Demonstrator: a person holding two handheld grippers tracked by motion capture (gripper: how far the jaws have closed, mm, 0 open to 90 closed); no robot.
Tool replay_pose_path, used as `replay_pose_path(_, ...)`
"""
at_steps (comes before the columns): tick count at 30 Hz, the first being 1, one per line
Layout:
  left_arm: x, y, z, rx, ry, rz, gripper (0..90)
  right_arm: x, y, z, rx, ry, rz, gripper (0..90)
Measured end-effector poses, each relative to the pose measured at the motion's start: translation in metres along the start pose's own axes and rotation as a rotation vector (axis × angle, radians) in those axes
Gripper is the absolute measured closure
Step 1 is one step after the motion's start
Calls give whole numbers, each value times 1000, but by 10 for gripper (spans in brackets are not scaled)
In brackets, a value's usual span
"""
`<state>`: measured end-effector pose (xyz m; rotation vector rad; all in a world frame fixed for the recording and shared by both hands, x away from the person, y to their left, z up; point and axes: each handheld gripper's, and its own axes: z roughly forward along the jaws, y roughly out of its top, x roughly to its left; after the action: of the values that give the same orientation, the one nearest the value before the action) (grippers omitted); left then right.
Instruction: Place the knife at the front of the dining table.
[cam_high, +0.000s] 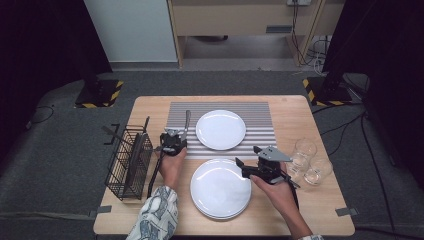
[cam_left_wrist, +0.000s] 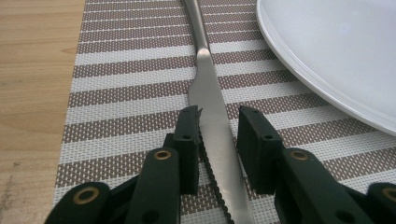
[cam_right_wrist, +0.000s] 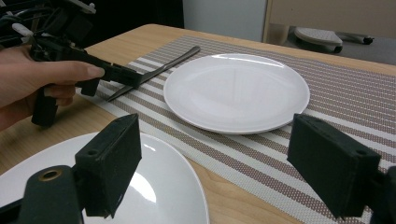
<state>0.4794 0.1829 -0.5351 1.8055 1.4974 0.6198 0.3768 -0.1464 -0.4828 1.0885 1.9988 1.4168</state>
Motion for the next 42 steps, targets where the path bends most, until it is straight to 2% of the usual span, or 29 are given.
replay_pose_path(7,0,0,0,0,-7,3,655,-1,-1,1,4,-1,4,172)
replay_pose_path(11,0,1,1,-1,-22,-1,584,0,-1,1,4,1,5,169)
replay_pose_path(16,0,1,0,2,-14,8,452,-1,-1,0,1,-2,8,169)
replay_pose_path(23,-3,4,-8,-5,-28,28,348,-1,0,0,-1,-2,7,164)
replay_pose_path(30,-8,7,-18,1,-76,63,253,0,-1,1,4,-4,0,151)
replay_pose_path(36,-12,10,-32,-18,-116,80,220,2,-1,1,7,-1,-7,142)
replay_pose_path(39,-15,11,-36,-30,-170,87,189,2,-1,1,8,2,-5,140)
replay_pose_path(40,-15,10,-38,-40,-173,108,183,3,-1,1,7,2,-5,140)
replay_pose_path(42,-18,8,-42,-37,-185,112,172,3,-1,2,7,3,-5,140)
